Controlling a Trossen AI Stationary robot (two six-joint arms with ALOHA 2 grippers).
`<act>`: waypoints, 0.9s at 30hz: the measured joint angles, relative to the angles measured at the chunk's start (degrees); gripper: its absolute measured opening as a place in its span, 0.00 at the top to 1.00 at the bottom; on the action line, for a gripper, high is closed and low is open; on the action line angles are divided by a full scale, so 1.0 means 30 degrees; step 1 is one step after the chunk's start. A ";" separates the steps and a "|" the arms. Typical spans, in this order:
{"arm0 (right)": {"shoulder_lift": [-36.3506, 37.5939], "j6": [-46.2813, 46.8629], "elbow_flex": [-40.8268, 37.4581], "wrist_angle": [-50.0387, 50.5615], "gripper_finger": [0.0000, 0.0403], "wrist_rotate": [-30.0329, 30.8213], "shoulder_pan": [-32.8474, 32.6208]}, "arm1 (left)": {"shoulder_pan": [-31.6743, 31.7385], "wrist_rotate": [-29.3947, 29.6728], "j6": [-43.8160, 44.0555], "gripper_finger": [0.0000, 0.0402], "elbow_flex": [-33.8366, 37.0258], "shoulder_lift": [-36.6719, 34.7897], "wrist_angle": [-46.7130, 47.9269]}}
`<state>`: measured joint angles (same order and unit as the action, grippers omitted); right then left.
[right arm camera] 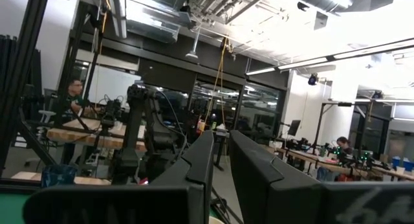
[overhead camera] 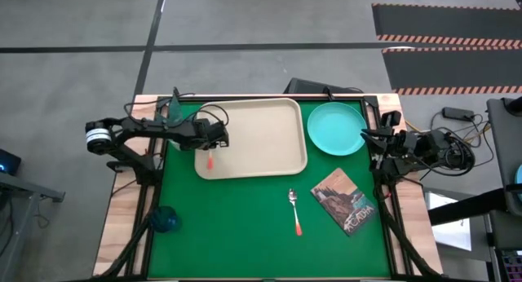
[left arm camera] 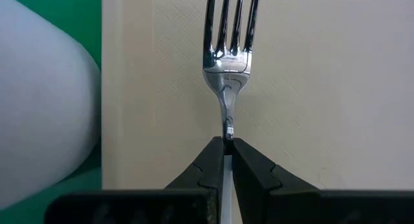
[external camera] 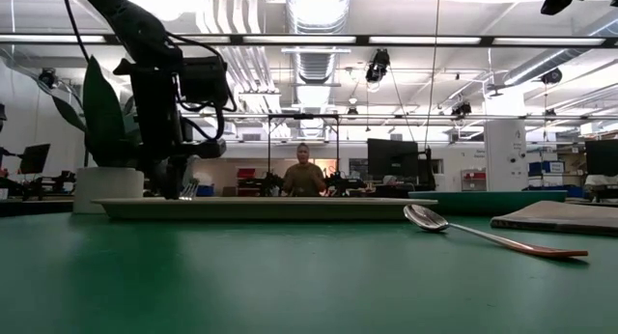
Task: Pick and place plate/cup/fork/spoon on tray
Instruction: Put the orange fork on the white tray
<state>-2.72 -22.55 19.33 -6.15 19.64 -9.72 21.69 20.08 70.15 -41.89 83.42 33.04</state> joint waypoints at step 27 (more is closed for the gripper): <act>0.0000 0.0015 -0.0007 0.0000 0.89 -0.0007 0.0000 | 0.0000 0.0284 0.0004 0.98 0.0029 0.0007 0.0073</act>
<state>-2.72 -22.50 19.31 -6.15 19.62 -9.72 21.69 20.93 70.16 -41.80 83.44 33.26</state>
